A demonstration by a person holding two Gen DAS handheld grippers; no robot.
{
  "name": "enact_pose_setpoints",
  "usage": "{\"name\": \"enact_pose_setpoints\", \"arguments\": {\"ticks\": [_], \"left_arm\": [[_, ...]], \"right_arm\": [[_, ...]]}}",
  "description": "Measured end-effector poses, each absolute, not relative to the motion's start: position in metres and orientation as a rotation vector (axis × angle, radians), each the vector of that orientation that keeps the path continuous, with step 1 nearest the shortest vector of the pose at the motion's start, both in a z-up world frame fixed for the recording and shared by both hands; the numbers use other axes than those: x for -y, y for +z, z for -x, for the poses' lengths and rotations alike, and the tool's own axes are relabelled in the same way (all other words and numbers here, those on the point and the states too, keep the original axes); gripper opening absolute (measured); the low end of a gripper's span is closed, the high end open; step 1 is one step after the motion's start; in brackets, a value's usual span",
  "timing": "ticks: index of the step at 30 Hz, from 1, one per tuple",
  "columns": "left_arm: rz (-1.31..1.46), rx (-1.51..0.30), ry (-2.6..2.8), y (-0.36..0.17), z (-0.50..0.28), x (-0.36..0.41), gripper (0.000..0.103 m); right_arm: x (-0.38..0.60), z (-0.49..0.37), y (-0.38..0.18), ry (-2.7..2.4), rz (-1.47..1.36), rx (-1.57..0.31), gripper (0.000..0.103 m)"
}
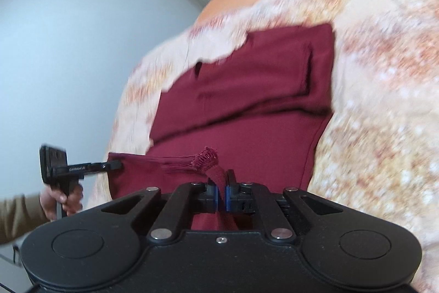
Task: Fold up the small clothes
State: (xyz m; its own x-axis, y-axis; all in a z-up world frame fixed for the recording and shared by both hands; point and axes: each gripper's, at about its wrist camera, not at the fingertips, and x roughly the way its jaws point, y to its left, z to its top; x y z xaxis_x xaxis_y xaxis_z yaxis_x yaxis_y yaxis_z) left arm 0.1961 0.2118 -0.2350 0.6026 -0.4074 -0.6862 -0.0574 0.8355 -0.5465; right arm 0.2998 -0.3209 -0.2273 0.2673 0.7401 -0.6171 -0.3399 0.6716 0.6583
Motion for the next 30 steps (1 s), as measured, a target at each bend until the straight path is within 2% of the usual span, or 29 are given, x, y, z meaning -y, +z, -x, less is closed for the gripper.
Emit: {"name": "enact_pose_setpoints", "arguments": {"ticks": [5, 10, 16, 24, 28, 30], "left_arm": [[0.567, -0.812, -0.210, -0.222, -0.248, -0.229, 0.004], [0.534, -0.738, -0.164, -0.218, -0.325, -0.242, 0.004], [0.452, -0.790, -0.072, -0.250, -0.409, -0.239, 0.004], [0.346, -0.873, -0.061, -0.290, -0.451, -0.230, 0.004], [0.369, -0.919, -0.034, -0.301, -0.455, -0.231, 0.010], [0.419, -0.920, -0.025, -0.299, -0.454, -0.236, 0.015]], "right_arm": [[0.321, -0.347, -0.218, 0.756, -0.511, -0.999, 0.004], [0.306, -0.431, -0.207, 0.747, -0.509, -0.918, 0.004], [0.275, -0.522, -0.238, 0.658, -0.449, -1.002, 0.004], [0.269, -0.564, -0.293, 0.565, -0.404, -1.084, 0.005], [0.271, -0.569, -0.307, 0.513, -0.425, -1.115, 0.010], [0.278, -0.567, -0.304, 0.481, -0.471, -1.099, 0.025]]}}
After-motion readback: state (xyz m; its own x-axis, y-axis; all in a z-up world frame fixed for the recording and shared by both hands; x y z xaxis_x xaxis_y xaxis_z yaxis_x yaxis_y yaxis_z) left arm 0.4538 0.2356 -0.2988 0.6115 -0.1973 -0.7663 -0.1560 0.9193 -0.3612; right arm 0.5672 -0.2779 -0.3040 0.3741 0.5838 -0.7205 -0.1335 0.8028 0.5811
